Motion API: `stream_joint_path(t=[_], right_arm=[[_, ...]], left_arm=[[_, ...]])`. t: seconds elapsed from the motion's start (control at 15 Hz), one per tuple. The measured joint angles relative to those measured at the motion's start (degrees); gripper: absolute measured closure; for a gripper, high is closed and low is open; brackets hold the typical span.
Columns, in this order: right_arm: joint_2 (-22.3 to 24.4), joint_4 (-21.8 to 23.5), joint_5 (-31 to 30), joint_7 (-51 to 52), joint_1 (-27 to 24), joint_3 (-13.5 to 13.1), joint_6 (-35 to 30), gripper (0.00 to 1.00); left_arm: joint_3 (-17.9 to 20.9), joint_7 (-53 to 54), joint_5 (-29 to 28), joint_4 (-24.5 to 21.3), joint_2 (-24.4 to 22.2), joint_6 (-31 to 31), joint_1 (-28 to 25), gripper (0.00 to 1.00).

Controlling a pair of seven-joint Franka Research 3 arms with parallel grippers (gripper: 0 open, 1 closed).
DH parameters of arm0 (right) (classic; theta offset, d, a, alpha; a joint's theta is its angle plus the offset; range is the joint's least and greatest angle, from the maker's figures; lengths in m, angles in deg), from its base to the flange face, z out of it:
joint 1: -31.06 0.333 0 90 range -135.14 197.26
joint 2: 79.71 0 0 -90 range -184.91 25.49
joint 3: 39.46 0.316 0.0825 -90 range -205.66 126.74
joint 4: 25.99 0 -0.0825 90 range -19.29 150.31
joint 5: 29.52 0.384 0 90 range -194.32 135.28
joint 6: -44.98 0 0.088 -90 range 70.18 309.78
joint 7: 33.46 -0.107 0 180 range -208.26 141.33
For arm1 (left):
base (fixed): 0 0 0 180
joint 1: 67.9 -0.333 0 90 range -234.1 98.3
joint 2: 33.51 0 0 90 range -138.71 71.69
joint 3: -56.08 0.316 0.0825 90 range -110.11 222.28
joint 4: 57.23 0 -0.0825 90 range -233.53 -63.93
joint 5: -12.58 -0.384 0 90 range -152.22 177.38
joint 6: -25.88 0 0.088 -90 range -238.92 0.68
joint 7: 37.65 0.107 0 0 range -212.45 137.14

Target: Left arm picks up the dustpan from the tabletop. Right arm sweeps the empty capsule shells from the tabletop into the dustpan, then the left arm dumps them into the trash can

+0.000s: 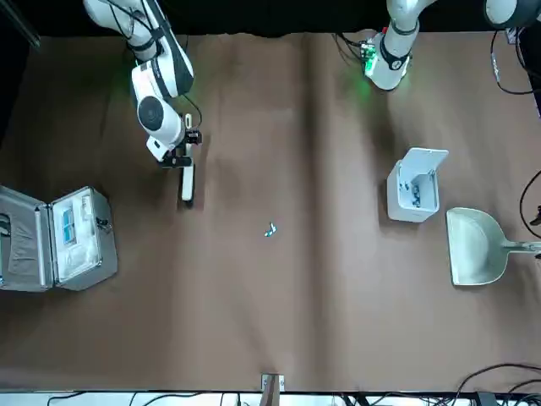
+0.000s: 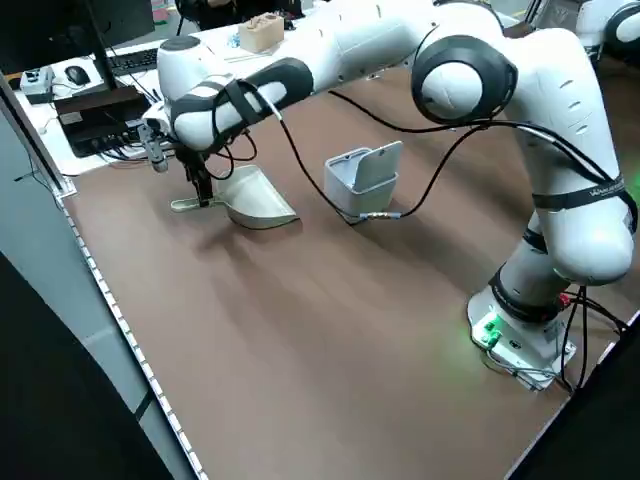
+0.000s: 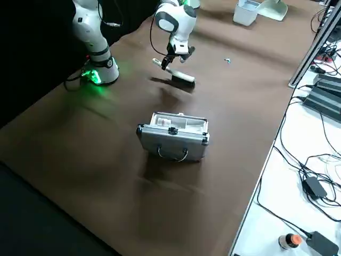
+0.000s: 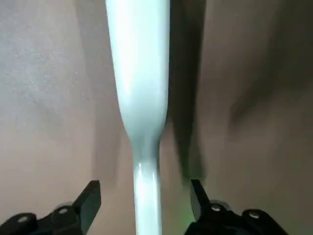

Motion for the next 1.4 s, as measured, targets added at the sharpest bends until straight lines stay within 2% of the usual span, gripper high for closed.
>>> stream_joint_path(t=[0.27,0.33,0.93,1.13,1.27,1.33,1.4], right_arm=[[-0.99,0.00,0.00,-0.02,0.45,0.00,0.17,0.21],[-1.28,0.00,0.00,-0.05,0.48,0.00,0.17,0.25],[-3.03,-0.01,0.00,-0.09,0.52,-0.02,0.53,0.34],[-3.28,-0.02,0.01,-0.13,0.52,-0.02,0.63,0.43],[-3.41,-0.03,0.01,-0.14,0.52,-0.02,0.72,0.45],[-3.46,-0.04,0.01,-0.15,0.53,-0.02,0.74,0.47],[-3.50,-0.06,0.01,-0.15,0.54,-0.02,0.76,0.47]], left_arm=[[0.98,-0.87,-2.88,1.09,2.24,-0.91,0.24,0.00],[1.08,-0.88,-3.43,1.58,2.69,-0.91,0.25,0.00],[1.36,-0.90,-4.98,3.08,4.88,-1.59,0.39,0.00],[1.49,-0.90,-5.38,3.17,5.32,-2.27,0.42,0.00],[1.48,-0.90,-5.88,3.24,5.53,-2.50,0.81,0.03],[1.48,-0.90,-6.06,3.25,5.53,-2.50,1.08,0.09],[1.50,-0.91,-6.22,3.30,5.53,-2.51,1.30,0.10]])
